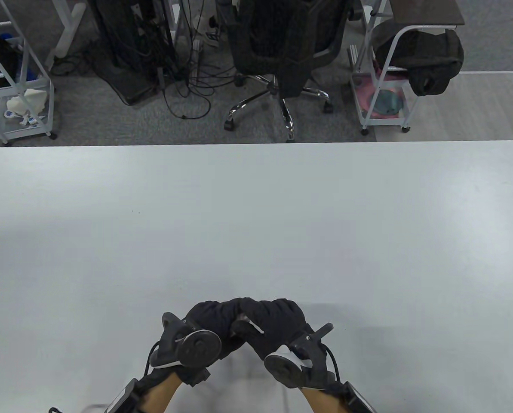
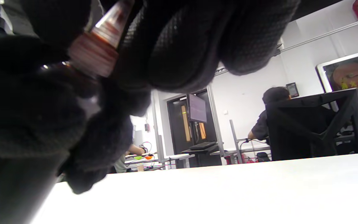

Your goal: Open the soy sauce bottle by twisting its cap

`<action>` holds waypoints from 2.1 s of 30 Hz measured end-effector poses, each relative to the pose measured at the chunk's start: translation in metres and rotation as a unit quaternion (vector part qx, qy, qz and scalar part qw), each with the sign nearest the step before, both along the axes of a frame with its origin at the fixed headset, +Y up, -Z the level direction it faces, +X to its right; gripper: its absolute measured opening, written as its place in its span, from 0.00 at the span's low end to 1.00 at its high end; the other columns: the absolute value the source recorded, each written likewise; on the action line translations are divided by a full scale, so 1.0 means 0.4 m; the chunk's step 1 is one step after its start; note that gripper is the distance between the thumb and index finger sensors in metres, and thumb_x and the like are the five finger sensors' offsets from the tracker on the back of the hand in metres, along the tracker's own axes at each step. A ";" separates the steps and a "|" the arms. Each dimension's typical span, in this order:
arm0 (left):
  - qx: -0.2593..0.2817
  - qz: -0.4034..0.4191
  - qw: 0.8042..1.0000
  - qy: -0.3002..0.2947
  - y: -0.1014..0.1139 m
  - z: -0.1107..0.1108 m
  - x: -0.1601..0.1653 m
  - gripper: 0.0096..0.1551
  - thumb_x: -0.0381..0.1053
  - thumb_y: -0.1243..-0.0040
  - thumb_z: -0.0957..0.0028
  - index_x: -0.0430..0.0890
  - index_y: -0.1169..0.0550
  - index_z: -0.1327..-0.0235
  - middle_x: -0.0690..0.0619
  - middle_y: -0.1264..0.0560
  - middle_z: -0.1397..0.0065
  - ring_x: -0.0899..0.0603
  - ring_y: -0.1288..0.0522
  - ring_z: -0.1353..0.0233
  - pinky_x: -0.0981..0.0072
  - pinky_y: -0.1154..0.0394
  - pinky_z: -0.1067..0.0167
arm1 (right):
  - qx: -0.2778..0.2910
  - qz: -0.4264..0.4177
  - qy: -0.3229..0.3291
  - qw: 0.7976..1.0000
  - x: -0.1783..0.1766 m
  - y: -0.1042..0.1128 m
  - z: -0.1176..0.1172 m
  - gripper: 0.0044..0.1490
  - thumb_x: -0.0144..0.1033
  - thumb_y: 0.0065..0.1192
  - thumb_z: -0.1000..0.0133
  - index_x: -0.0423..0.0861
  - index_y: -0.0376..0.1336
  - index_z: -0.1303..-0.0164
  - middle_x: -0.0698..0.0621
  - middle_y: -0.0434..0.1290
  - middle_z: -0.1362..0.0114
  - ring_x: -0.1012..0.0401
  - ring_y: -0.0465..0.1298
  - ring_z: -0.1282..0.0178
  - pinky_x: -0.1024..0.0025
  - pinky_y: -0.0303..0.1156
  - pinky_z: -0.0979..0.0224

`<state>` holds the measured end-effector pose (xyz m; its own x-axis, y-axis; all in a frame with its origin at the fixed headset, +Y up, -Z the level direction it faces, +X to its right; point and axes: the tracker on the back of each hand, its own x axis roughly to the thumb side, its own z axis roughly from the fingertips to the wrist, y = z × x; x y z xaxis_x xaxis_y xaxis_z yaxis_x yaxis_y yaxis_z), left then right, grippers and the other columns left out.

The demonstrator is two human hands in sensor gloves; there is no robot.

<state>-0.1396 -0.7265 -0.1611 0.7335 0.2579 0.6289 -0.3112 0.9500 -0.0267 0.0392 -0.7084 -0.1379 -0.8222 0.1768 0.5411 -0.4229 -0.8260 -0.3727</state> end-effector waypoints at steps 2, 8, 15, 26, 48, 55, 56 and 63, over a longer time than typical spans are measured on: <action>0.003 0.002 1.000 0.001 0.000 -0.001 -0.003 0.44 0.66 0.35 0.48 0.43 0.34 0.27 0.55 0.20 0.39 0.42 0.15 0.46 0.42 0.24 0.38 | -0.007 0.005 0.022 1.000 -0.002 0.003 0.001 0.31 0.59 0.60 0.38 0.55 0.64 0.28 0.57 0.79 0.39 0.63 0.84 0.47 0.54 0.77 0.30; -0.008 0.011 1.000 0.005 0.000 -0.008 -0.015 0.44 0.65 0.34 0.48 0.42 0.34 0.27 0.54 0.20 0.39 0.42 0.15 0.46 0.41 0.24 0.38 | -0.040 -0.001 0.077 0.996 -0.003 0.005 0.001 0.30 0.42 0.69 0.38 0.61 0.59 0.26 0.52 0.67 0.20 0.56 0.78 0.28 0.46 0.69 0.22; -0.008 0.018 1.000 0.002 0.008 -0.003 -0.010 0.44 0.65 0.34 0.48 0.43 0.34 0.27 0.54 0.20 0.38 0.42 0.15 0.46 0.42 0.24 0.38 | -0.013 -0.015 0.028 0.999 0.001 -0.003 0.005 0.46 0.68 0.51 0.37 0.54 0.49 0.13 0.43 0.60 0.14 0.50 0.75 0.25 0.44 0.68 0.23; -0.017 0.018 1.000 -0.006 0.010 -0.004 -0.007 0.44 0.66 0.35 0.48 0.42 0.34 0.27 0.54 0.20 0.38 0.43 0.15 0.45 0.43 0.24 0.38 | -0.041 0.015 0.055 0.997 -0.005 0.013 -0.001 0.32 0.53 0.62 0.37 0.56 0.60 0.23 0.53 0.75 0.29 0.61 0.83 0.41 0.53 0.76 0.28; -0.083 0.092 0.992 0.025 -0.022 -0.057 -0.082 0.46 0.61 0.32 0.53 0.47 0.38 0.25 0.46 0.28 0.24 0.37 0.20 0.29 0.49 0.21 0.38 | -0.058 0.017 0.020 0.998 0.055 0.006 -0.035 0.32 0.41 0.67 0.37 0.57 0.58 0.23 0.52 0.65 0.18 0.57 0.77 0.26 0.47 0.69 0.21; -0.098 0.088 0.990 0.047 -0.044 -0.083 -0.106 0.47 0.57 0.34 0.51 0.47 0.43 0.24 0.44 0.34 0.21 0.35 0.25 0.25 0.50 0.22 0.35 | -0.065 0.050 0.003 0.997 0.061 -0.005 -0.050 0.32 0.41 0.67 0.37 0.57 0.58 0.23 0.52 0.65 0.17 0.57 0.77 0.26 0.47 0.69 0.21; -0.100 0.086 0.990 0.050 -0.047 -0.085 -0.108 0.47 0.56 0.34 0.51 0.47 0.44 0.24 0.44 0.34 0.21 0.35 0.26 0.24 0.50 0.22 0.35 | -0.066 0.054 0.001 0.996 0.062 -0.006 -0.052 0.32 0.41 0.67 0.37 0.57 0.58 0.23 0.52 0.65 0.17 0.57 0.77 0.26 0.47 0.69 0.21; -0.114 0.088 0.988 0.057 -0.056 -0.094 -0.114 0.49 0.54 0.31 0.51 0.46 0.44 0.24 0.43 0.34 0.21 0.35 0.27 0.25 0.52 0.20 0.37 | -0.076 0.068 -0.009 0.995 0.070 -0.013 -0.063 0.31 0.41 0.67 0.37 0.57 0.59 0.24 0.52 0.65 0.17 0.57 0.77 0.26 0.47 0.69 0.21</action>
